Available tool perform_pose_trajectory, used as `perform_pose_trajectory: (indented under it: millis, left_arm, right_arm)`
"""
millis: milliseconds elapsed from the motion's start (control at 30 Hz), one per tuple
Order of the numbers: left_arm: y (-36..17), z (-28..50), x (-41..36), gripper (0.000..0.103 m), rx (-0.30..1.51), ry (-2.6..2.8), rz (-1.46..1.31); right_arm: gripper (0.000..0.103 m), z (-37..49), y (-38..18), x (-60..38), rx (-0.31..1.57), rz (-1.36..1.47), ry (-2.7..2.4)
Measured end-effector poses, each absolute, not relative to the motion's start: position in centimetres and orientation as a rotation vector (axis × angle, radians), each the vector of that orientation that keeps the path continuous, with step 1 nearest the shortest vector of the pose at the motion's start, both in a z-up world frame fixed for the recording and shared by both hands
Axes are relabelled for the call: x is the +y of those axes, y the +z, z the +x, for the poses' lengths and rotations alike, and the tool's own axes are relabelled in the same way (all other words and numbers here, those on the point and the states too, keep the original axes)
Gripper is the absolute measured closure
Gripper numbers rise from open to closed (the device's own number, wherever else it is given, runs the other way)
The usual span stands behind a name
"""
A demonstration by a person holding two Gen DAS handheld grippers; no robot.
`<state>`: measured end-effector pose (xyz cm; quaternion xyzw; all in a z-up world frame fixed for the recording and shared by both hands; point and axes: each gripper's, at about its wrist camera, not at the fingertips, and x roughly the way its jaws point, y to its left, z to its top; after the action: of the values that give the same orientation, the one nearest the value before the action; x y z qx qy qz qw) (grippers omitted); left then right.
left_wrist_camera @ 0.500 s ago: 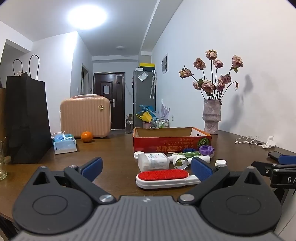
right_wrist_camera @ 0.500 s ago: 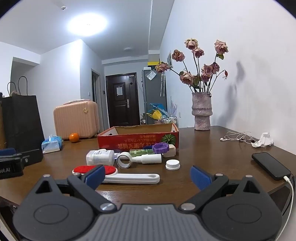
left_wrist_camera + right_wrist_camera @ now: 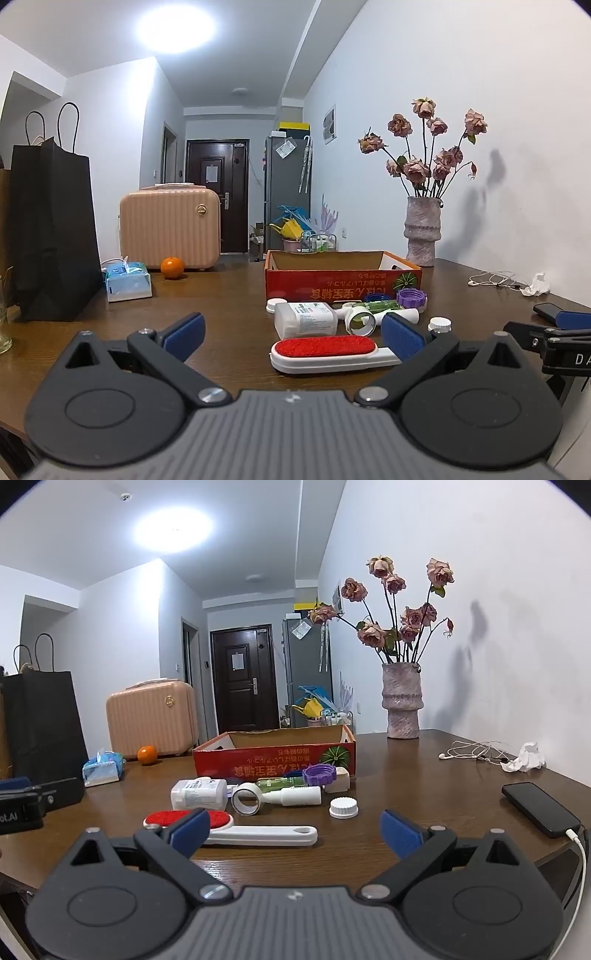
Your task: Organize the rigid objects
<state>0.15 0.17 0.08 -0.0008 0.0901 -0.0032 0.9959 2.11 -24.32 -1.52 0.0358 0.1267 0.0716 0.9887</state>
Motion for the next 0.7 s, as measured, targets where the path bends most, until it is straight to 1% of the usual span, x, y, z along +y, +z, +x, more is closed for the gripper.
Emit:
perform_pose_trajectory:
  millis: [700]
  left_arm:
    - [-0.09,0.16,0.3,0.0,0.178,-0.007,0.001]
  right_arm:
    - [0.004,1.96,-1.46,-24.36,0.247,0.075,0.149]
